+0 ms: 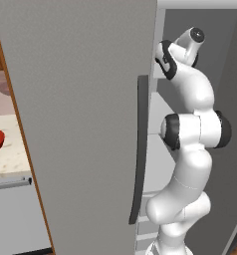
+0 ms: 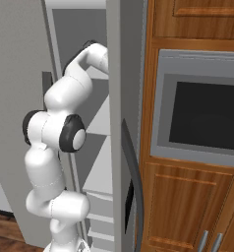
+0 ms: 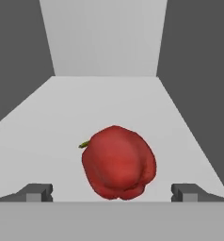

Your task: Take the carrot, peach, and bell pepper from the freezer and place them in the bowl on the counter.

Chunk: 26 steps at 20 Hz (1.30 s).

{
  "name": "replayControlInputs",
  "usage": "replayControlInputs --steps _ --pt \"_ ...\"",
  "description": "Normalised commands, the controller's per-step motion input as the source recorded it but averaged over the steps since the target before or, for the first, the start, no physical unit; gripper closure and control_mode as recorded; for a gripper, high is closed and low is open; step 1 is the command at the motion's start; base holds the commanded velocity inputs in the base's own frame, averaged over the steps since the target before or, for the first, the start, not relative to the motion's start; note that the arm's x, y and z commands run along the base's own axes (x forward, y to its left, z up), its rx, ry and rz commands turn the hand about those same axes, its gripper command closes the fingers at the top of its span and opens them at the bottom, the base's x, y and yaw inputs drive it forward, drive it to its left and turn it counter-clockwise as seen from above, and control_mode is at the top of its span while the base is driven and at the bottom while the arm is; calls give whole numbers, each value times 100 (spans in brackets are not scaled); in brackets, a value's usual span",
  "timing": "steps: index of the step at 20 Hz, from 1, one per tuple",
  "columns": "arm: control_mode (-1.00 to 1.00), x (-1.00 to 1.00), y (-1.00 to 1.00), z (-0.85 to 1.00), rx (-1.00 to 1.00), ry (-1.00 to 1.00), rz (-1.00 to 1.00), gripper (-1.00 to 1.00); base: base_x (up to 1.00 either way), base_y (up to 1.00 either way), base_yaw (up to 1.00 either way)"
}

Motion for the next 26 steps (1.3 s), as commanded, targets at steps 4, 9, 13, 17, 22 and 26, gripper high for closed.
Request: replayControlInputs --steps 4,9,13,17,22,26 --pt "-100 38 -2 0 0 0 0 -100 0 0 0" --pt "-100 25 -1 -5 0 2 0 -100 0 0 0" --pt "-100 26 0 -7 0 2 0 -100 0 0 0" --pt "-100 22 0 -11 0 3 0 100 0 0 0" --pt "-100 8 0 -3 0 2 -1 100 0 0 0" --pt "-100 -13 -2 0 0 -3 -7 100 0 0 0"
